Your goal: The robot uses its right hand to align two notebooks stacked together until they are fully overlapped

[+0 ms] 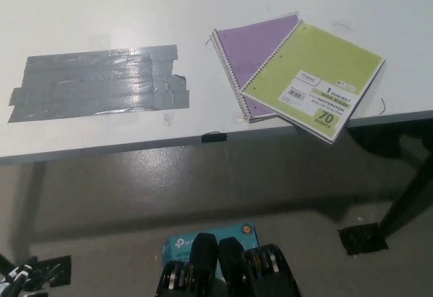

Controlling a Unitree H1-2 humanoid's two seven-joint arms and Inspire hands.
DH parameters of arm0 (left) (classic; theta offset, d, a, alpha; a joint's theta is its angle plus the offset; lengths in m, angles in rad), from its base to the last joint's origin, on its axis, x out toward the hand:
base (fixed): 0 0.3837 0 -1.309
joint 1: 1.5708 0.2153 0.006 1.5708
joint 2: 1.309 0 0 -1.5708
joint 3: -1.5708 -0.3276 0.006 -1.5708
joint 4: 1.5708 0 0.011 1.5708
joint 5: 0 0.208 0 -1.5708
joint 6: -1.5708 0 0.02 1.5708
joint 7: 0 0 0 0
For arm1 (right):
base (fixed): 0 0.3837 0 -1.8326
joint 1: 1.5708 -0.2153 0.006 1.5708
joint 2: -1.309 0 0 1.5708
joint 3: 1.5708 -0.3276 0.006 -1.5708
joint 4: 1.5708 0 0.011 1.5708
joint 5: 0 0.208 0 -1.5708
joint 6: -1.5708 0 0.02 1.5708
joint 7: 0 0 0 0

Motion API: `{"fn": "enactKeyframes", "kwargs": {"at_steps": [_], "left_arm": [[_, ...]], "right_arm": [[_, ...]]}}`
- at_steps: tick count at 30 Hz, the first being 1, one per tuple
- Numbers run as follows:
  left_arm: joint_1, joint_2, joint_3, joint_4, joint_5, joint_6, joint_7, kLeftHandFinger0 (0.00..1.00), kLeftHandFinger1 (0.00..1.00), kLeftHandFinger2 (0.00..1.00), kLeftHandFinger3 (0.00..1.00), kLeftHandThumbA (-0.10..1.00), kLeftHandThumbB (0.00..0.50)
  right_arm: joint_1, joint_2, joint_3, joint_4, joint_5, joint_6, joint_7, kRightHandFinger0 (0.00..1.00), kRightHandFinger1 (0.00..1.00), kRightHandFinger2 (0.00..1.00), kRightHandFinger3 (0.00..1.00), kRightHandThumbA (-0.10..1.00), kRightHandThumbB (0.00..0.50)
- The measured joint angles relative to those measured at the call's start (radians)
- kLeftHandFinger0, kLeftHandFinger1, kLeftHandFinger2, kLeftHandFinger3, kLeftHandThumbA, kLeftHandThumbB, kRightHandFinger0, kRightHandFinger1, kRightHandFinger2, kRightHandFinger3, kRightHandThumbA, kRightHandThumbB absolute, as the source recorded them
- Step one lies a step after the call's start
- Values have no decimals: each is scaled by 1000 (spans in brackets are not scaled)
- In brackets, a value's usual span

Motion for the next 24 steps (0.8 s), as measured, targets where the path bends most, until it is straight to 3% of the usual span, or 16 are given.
{"fn": "enactKeyframes", "kwargs": {"at_steps": [3, 9, 10, 13, 20, 21, 22, 24], "left_arm": [[-3, 0, -3, 0, -2, 2, 0, 650, 646, 785, 981, 793, 272], [-2, -2, -4, 0, -3, 2, 0, 676, 659, 786, 980, 805, 212], [-1, -2, -5, 1, -3, 2, 0, 682, 666, 808, 1000, 817, 211], [-2, -2, -12, 0, -3, 2, 0, 691, 678, 852, 1000, 807, 214], [-2, -3, -19, 0, -4, 2, 0, 688, 651, 780, 1000, 802, 237], [-2, -3, -20, 0, -4, 2, 0, 690, 654, 781, 1000, 806, 240], [-2, -4, -21, 0, -4, 3, 0, 701, 673, 798, 1000, 812, 219], [-1, -4, -25, -6, -5, 3, 0, 705, 680, 794, 1000, 826, 207]], "right_arm": [[-128, -1, -44, -56, -65, 31, 12, 1000, 1000, 1000, 1000, 1000, 500], [-398, 31, -88, -92, -178, 50, 93, 1000, 1000, 1000, 1000, 1000, 493], [-435, 42, -88, -93, -194, 51, 106, 1000, 1000, 1000, 1000, 1000, 478], [-554, 93, -81, -96, -261, 56, 162, 1000, 1000, 1000, 1000, 1000, 500], [-737, 208, -16, -85, -401, 67, 263, 1000, 1000, 1000, 1000, 1000, 494], [-761, 225, -6, -80, -425, 69, 274, 1000, 1000, 1000, 1000, 1000, 463], [-777, 234, 0, -78, -438, 69, 284, 1000, 1000, 1000, 1000, 1000, 398], [-823, 260, 27, -57, -480, 71, 304, 1000, 1000, 1000, 1000, 1000, 378]]}}
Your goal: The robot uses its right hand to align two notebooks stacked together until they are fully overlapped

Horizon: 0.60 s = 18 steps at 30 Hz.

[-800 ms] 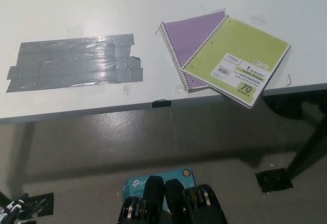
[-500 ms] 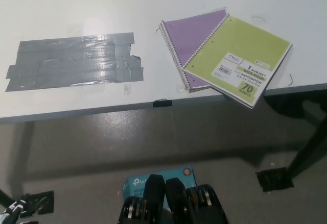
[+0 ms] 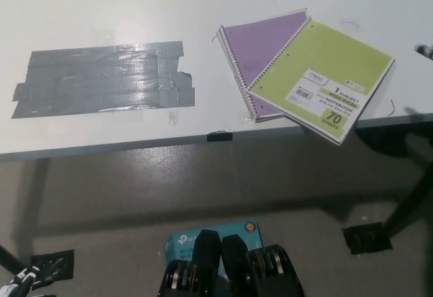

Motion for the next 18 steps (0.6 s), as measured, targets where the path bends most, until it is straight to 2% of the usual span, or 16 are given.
{"fn": "enactKeyframes", "kwargs": {"at_steps": [3, 8, 13, 18], "left_arm": [[-1, 0, -6, -11, -1, 0, -1, 720, 700, 791, 1000, 826, 215], [1, 1, -23, -27, -1, 1, 0, 707, 691, 790, 1000, 830, 189], [1, 1, -35, -27, -2, 1, -1, 738, 711, 825, 1000, 861, 198], [6, 1, -50, -28, -3, 1, -1, 745, 719, 830, 1000, 881, 203]], "right_arm": [[-72, 21, 48, 46, -65, 2, 28, 1000, 1000, 1000, 1000, 1000, 396], [-178, 33, 119, 178, -151, 4, 48, 1000, 1000, 1000, 1000, 1000, 365], [-225, 69, 141, 297, -214, 5, 50, 1000, 1000, 1000, 1000, 1000, 327], [-233, 135, 144, 404, -254, 5, 49, 1000, 1000, 1000, 1000, 1000, 370]]}}
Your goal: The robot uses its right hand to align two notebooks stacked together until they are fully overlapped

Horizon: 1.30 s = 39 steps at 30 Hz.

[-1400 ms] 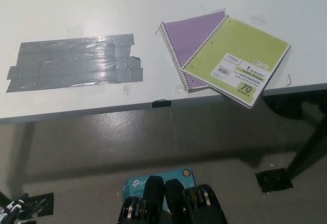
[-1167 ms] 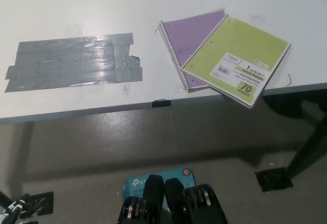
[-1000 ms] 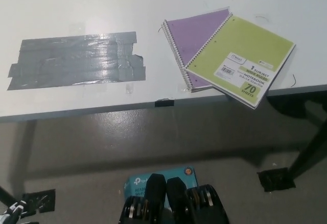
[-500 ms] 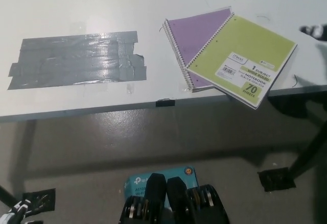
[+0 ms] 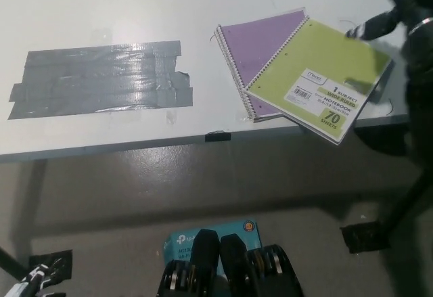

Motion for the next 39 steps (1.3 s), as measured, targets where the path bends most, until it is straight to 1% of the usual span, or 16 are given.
{"fn": "enactKeyframes", "kwargs": {"at_steps": [1, 2, 4, 9, 14, 15, 16, 17, 21, 24, 26, 29, 32, 36, 37, 39], "left_arm": [[0, 0, -2, 0, 0, 0, 0, 741, 708, 823, 1000, 914, 213], [1, 0, -4, 0, 0, 0, 0, 738, 705, 822, 1000, 923, 214], [1, 2, -18, 0, 6, 0, 0, 740, 707, 824, 1000, 960, 254], [3, 5, -57, -10, 24, 0, -1, 777, 715, 818, 1000, 984, 284], [4, 5, -61, -20, 28, 0, -1, 775, 715, 824, 1000, 1000, 309], [5, 5, -61, -19, 29, 0, -1, 772, 712, 816, 1000, 1000, 302], [6, 5, -61, -19, 29, 0, -1, 771, 707, 809, 1000, 1000, 271], [7, 5, -62, -19, 30, 0, -1, 772, 706, 808, 1000, 1000, 271], [5, 5, -62, -15, 30, -2, -1, 696, 634, 769, 1000, 1000, 393], [4, 4, -63, -11, 31, -3, -1, 675, 629, 757, 1000, 1000, 454], [4, 4, -65, -11, 31, -3, -1, 698, 642, 755, 1000, 1000, 470], [4, 0, -71, -9, 34, -4, -1, 716, 652, 755, 1000, 1000, 486], [4, -4, -79, -7, 37, -5, -1, 674, 615, 755, 1000, 1000, 500], [4, -4, -89, -7, 42, -5, -1, 648, 610, 759, 1000, 1000, 500], [4, -4, -90, -7, 42, -5, -1, 648, 613, 758, 1000, 1000, 475], [4, -5, -92, -7, 42, -5, -1, 670, 615, 754, 1000, 1000, 483]], "right_arm": [[0, 8, 0, 8, -4, 0, 0, 1000, 1000, 1000, 1000, 1000, 424], [0, 17, 0, 15, -7, 0, 0, 1000, 1000, 1000, 1000, 1000, 427], [0, 36, 2, 35, -15, 0, -6, 1000, 1000, 1000, 1000, 1000, 447], [2, 66, 8, 88, -17, 0, -48, 1000, 1000, 1000, 1000, 1000, 479], [22, 117, -21, 119, -27, 0, -94, 1000, 1000, 1000, 1000, 1000, 434], [29, 126, -22, 127, -29, 0, -106, 1000, 1000, 1000, 1000, 1000, 424], [32, 132, -23, 133, -29, 0, -113, 1000, 1000, 1000, 1000, 1000, 409], [39, 143, -25, 142, -30, 0, -130, 1000, 1000, 1000, 1000, 1000, 407], [57, 161, -30, 162, -31, 0, -171, 1000, 1000, 1000, 1000, 1000, 376], [69, 171, -30, 188, -31, 0, -209, 1000, 1000, 1000, 1000, 1000, 363], [76, 177, -29, 201, -31, 0, -228, 1000, 1000, 1000, 1000, 1000, 344], [95, 184, -7, 219, -37, 0, -252, 1000, 1000, 1000, 1000, 1000, 343], [117, 188, 40, 242, -50, 0, -276, 1000, 1000, 1000, 1000, 1000, 341], [132, 190, 76, 257, -54, 0, -303, 1000, 1000, 1000, 1000, 1000, 339], [134, 191, 80, 259, -55, 0, -307, 1000, 1000, 1000, 1000, 1000, 319], [141, 196, 83, 259, -62, 0, -314, 1000, 1000, 1000, 1000, 1000, 313]]}}
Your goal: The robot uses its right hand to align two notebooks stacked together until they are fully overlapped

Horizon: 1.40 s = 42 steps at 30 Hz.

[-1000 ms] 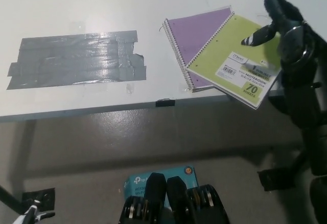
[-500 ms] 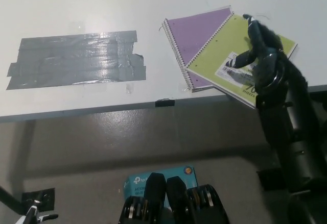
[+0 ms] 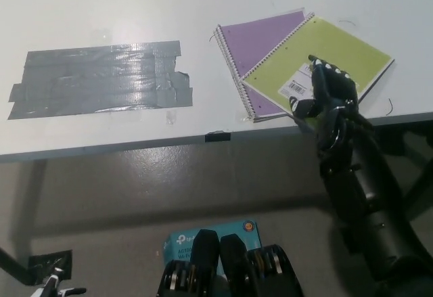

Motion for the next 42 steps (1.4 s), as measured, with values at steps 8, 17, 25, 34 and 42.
{"fn": "enactKeyframes", "kwargs": {"at_steps": [8, 17, 25, 34, 42], "left_arm": [[-1, -18, 3, 0, 0, -1, 1, 480, 609, 797, 1000, 1000, 500], [-3, -48, 47, 1, -3, -21, 2, 463, 564, 748, 1000, 1000, 500], [-3, -57, 49, 5, -5, -44, 1, 465, 548, 710, 1000, 1000, 500], [-8, -59, 48, 13, -12, -65, 0, 503, 567, 687, 1000, 1000, 500], [-8, -59, 44, 28, -14, -90, -1, 478, 576, 708, 1000, 1000, 500]], "right_arm": [[45, -17, 107, -4, -45, 0, 7, 1000, 1000, 1000, 1000, 1000, 372], [47, -96, 229, -3, -27, -4, 72, 1000, 1000, 1000, 1000, 1000, 499], [51, -140, 281, -37, -6, -15, 128, 1000, 1000, 1000, 1000, 1000, 500], [86, -208, 351, -99, 43, -106, 157, 1000, 1000, 1000, 1000, 1000, 500], [88, -263, 460, -128, 52, -217, 146, 1000, 1000, 1000, 1000, 1000, 494]]}}
